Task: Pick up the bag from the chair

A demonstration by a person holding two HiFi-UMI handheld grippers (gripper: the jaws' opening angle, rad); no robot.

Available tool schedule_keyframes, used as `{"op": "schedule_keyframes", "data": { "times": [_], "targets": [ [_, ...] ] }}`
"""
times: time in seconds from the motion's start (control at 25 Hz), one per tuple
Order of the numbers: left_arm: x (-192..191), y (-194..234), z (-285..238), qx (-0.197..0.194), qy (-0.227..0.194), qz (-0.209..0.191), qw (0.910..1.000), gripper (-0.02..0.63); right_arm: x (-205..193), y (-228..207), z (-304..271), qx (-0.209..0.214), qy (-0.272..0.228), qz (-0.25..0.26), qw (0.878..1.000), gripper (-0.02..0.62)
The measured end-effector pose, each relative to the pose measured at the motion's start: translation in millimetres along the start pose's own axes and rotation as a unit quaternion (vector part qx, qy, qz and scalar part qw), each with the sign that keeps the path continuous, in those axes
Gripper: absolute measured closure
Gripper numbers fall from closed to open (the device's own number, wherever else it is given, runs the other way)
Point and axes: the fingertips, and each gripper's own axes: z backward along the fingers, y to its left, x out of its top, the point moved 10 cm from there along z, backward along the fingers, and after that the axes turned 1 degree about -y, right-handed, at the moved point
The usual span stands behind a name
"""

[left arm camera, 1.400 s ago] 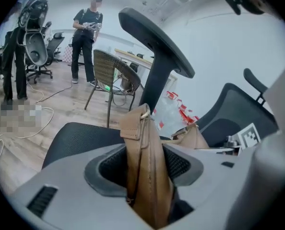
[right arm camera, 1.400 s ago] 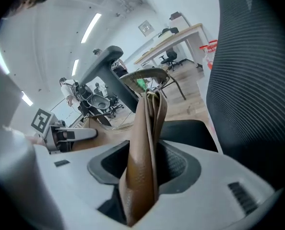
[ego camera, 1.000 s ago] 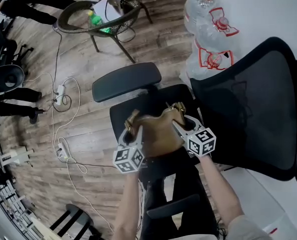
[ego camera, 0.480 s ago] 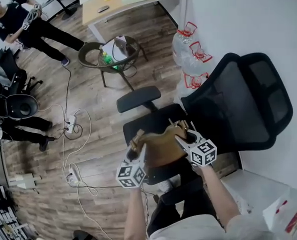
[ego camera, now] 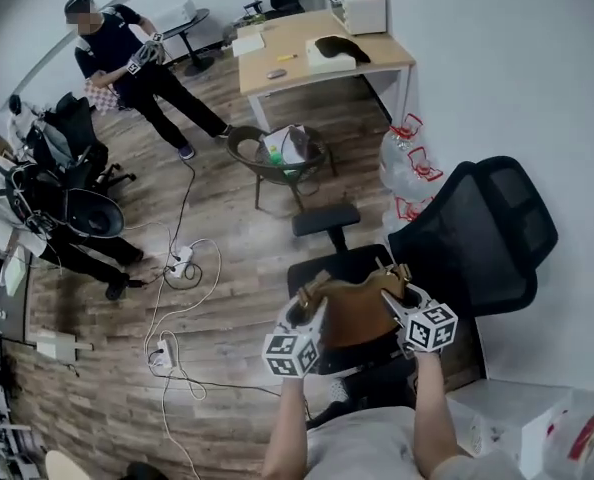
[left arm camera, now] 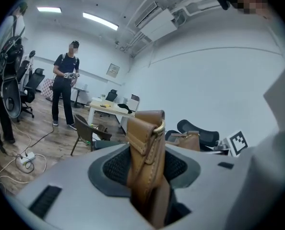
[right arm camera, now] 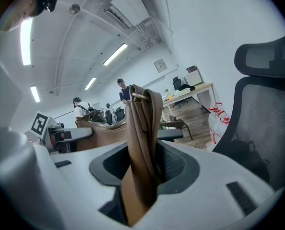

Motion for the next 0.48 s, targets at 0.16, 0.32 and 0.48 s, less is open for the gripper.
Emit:
{"op": "schedule_keyframes", "data": {
  "times": [0.16,0.32,0.48],
  "targets": [
    [18,-6,49,-0.004,-0.024,-0.016,0.9996,0.442,9,43,18,0.008,-0.015,0.011,1.0,0.43],
    [21,-7,70,-0.001,-0.032,-0.028,0.9991,0.443,8,59,23,0.02,-0.017,0.013,1.0,0.428],
    [26,-11,95,-0.007,-0.031,-0.038,0.9988,0.443,6,78,37,0.034,-0.02,0.014,0.999,0.425]
  ]
}}
